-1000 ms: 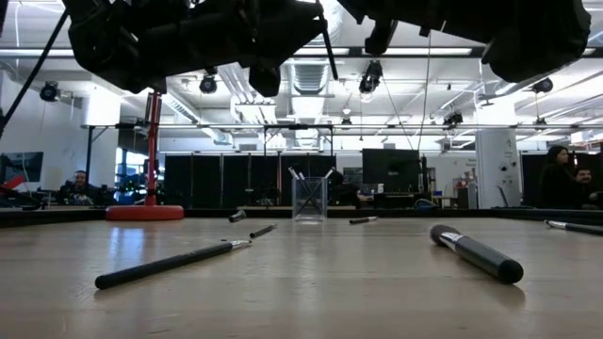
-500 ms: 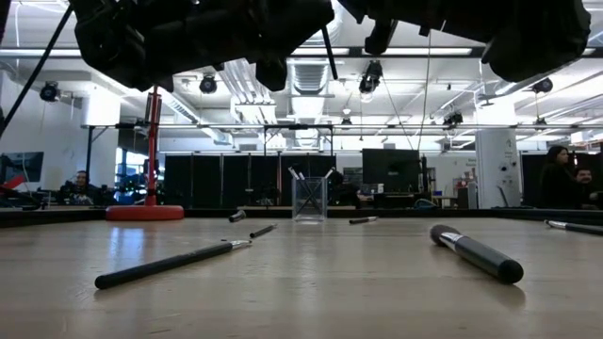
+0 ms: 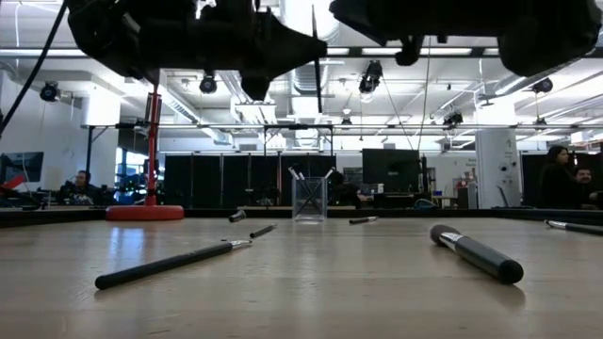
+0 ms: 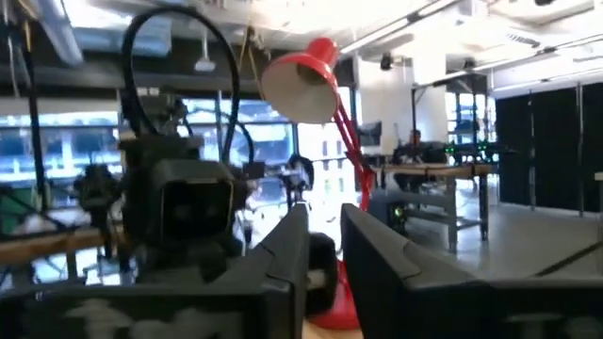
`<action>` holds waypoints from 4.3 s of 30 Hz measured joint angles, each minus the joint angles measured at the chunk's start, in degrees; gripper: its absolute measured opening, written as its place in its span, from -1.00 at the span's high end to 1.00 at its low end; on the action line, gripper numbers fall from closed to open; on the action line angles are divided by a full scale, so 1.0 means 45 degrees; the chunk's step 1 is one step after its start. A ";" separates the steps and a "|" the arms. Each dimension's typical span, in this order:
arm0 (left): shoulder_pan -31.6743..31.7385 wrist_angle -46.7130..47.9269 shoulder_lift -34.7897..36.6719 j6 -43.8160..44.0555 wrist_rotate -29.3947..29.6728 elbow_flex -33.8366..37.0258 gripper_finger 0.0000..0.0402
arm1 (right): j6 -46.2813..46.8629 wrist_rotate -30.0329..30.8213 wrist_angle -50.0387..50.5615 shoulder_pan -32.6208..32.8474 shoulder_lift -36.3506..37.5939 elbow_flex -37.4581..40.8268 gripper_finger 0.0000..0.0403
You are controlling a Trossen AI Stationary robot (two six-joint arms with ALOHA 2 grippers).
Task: Put items in baskets/containers
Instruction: Put the black eyeshadow brush into the transparent organizer, then adjust the transparent organizer on the table
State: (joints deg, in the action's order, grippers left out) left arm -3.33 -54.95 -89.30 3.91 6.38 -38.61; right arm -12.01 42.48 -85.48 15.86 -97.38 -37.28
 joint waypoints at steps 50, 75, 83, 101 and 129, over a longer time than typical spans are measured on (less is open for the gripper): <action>0.6986 0.7266 -0.3547 -0.2003 -0.0550 -0.6203 0.94 | 0.0954 -0.4492 0.6574 -0.2336 0.6031 0.5088 0.96; 0.7616 0.8979 -0.4036 -0.1758 -0.0979 -0.6552 0.94 | 0.0966 -0.4497 0.6559 -0.2333 0.6026 0.5090 0.96; 0.7670 0.8978 -0.4036 -0.1669 -0.1298 -0.6240 0.92 | 0.1005 -0.4497 0.6551 -0.2331 0.6026 0.5090 0.96; 0.7665 0.9780 -0.3479 -0.1486 -0.1628 -0.6246 0.70 | 0.0961 -0.4493 0.6565 -0.2331 0.6026 0.5091 0.96; 0.5951 1.2717 -0.2055 -0.1816 -0.0443 -0.4260 1.00 | 0.1005 -0.4515 0.6574 -0.2331 0.6022 0.5100 0.96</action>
State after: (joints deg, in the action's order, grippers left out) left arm 23.45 2.27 -98.54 -4.26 4.39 -57.78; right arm -7.49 22.16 -55.90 5.37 -70.28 -14.33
